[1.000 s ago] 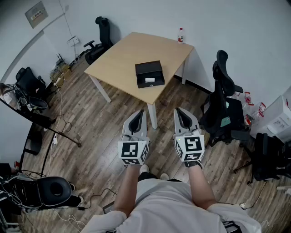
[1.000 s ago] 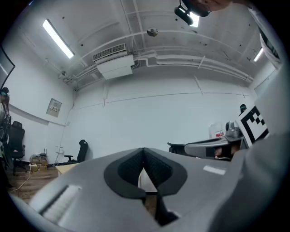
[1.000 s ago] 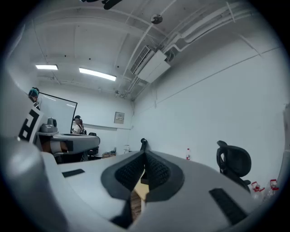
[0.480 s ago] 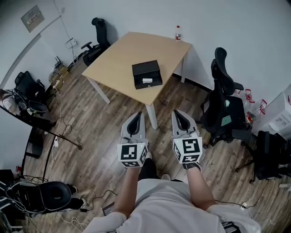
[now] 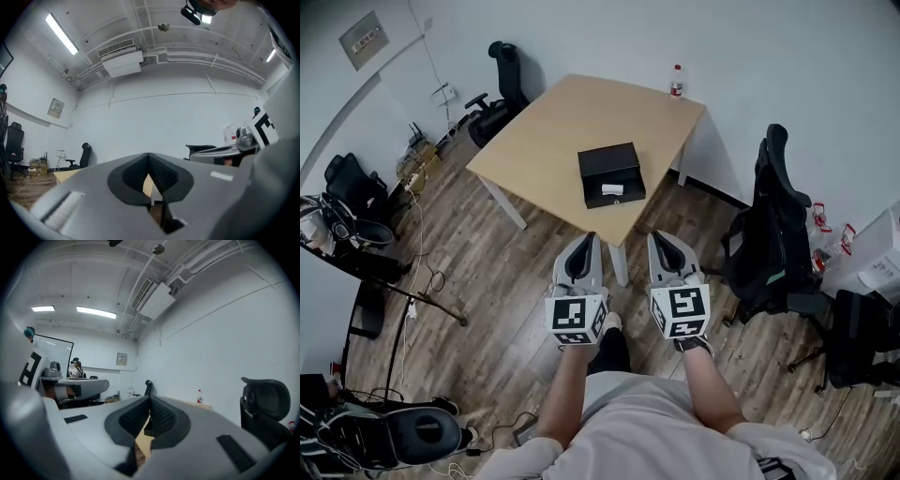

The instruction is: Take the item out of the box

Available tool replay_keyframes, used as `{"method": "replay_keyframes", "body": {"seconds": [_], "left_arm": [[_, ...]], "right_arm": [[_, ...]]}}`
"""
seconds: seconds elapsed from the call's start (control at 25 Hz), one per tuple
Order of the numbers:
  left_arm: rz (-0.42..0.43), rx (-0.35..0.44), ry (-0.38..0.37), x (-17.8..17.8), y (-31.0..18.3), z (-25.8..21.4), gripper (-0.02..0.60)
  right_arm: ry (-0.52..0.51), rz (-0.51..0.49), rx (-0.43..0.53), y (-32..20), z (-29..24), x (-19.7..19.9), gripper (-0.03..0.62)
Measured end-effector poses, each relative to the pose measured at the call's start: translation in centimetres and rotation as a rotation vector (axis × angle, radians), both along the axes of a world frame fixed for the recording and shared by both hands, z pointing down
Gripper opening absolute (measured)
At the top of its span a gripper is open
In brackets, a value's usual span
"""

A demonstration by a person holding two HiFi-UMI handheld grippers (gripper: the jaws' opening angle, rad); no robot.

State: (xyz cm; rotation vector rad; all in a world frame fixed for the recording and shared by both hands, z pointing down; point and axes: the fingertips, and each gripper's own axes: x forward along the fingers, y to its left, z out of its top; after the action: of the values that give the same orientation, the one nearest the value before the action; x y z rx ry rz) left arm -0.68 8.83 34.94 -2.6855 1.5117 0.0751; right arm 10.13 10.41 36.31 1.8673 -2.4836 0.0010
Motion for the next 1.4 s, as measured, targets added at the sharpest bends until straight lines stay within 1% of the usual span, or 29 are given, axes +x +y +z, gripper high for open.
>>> {"method": "replay_keyframes", "body": {"seconds": [0.16,0.36,0.6,0.72,0.88,1.04,1.2,1.32,1.4], "left_arm": [[0.018,0.008,0.007,-0.4,-6.3,-0.7,0.008],[0.047,0.006,0.021,-1.1,-12.1,-1.2,0.008],[0.067,-0.036,0.03,-3.1,-18.2,0.7,0.008],[0.092,-0.047,0.037,-4.4,-21.0,1.1,0.008],[0.098,-0.053,0.024,-5.7,-23.7,2.2,0.008],[0.131,-0.1,0.013,-4.6,-25.5,4.2,0.008],[0.168,-0.141,-0.002,-2.9,-27.8,6.1,0.008],[0.166,-0.168,-0.005,-2.5,-30.2,7.5,0.008],[0.153,-0.195,-0.001,-2.3,-31.5,8.5,0.008]], "right_arm": [[0.006,0.014,0.004,-5.6,-0.9,-0.8,0.012],[0.006,0.054,0.003,-11.5,-1.6,-1.3,0.012],[0.032,0.059,-0.043,-17.8,0.3,-3.4,0.012],[0.039,0.052,-0.038,-20.6,0.7,-4.7,0.012],[0.049,0.05,-0.044,-23.0,1.8,-6.0,0.012],[0.068,0.041,-0.111,-24.7,4.2,-6.0,0.012],[0.101,0.029,-0.181,-26.9,7.1,-4.8,0.012],[0.129,0.005,-0.224,-29.2,9.1,-4.3,0.014],[0.166,-0.031,-0.272,-30.4,10.7,-4.2,0.014]]}}
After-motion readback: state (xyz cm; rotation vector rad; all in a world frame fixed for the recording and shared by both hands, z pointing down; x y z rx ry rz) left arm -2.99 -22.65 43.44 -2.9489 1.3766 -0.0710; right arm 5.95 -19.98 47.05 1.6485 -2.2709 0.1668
